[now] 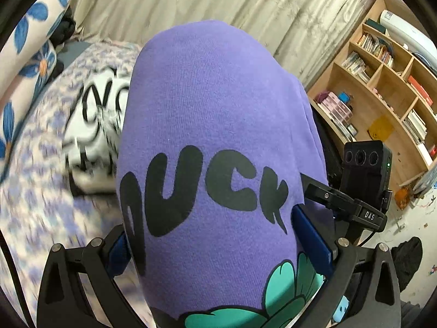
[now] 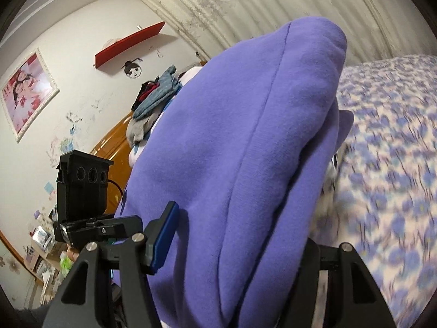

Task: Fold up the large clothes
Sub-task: 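Carry the folded hoodie with both tools onto the clothes stack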

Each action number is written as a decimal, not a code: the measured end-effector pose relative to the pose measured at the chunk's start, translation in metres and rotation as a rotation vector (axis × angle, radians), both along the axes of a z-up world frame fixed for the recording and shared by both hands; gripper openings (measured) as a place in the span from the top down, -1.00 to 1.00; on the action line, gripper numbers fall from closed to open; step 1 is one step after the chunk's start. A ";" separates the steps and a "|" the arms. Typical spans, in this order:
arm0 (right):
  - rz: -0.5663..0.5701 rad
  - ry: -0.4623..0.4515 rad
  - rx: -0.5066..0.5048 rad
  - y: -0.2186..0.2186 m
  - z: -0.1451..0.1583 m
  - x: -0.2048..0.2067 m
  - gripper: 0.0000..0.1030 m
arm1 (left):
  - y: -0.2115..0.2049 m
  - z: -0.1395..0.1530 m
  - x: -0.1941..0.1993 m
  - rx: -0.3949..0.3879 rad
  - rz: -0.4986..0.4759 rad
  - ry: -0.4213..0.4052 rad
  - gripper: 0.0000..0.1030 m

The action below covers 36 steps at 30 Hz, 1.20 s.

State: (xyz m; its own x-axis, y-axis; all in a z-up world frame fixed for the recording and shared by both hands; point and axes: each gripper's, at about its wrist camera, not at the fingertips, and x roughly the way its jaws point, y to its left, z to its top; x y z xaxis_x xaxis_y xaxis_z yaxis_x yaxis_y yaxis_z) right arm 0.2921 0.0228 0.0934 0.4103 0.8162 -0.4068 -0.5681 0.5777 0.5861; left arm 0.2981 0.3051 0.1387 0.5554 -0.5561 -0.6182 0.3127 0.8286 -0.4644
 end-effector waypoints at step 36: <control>-0.216 0.147 -0.287 0.055 -0.107 0.201 -0.49 | 0.080 -0.094 0.223 0.223 0.298 0.090 -0.99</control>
